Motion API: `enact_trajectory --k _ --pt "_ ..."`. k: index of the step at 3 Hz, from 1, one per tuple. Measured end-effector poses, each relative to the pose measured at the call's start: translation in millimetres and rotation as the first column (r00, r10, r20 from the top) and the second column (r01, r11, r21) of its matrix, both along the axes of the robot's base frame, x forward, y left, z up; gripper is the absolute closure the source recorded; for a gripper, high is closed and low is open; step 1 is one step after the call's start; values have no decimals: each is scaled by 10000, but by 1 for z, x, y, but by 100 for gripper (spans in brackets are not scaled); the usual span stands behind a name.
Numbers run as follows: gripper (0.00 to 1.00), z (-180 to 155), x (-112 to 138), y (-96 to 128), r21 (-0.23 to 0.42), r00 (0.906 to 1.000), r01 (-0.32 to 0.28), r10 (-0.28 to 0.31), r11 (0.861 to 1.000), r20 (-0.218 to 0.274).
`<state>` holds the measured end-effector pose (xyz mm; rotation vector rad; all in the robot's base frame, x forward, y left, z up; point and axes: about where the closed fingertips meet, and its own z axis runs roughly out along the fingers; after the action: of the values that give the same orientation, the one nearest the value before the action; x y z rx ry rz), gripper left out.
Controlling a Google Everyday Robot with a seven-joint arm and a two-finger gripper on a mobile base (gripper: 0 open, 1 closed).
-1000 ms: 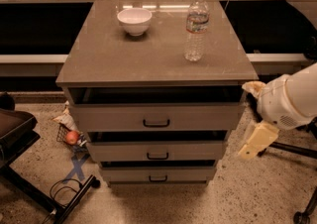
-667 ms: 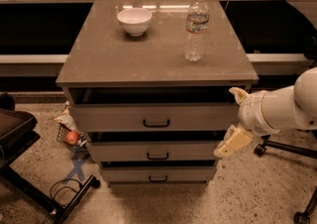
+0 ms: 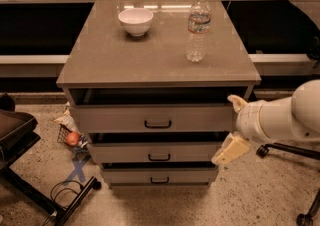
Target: Open bottom drawer
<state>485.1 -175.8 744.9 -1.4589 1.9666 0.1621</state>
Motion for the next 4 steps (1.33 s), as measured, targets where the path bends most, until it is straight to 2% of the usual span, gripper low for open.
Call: enact_trajectory --k 1,2,4 --pt "0 -69 -19 22 796 9995 -265 278 9965 -147" --pt "0 -146 -34 48 1229 9976 -634 661 9904 -185" --pt "0 -264 -23 75 1132 9959 -804 847 9903 -329"
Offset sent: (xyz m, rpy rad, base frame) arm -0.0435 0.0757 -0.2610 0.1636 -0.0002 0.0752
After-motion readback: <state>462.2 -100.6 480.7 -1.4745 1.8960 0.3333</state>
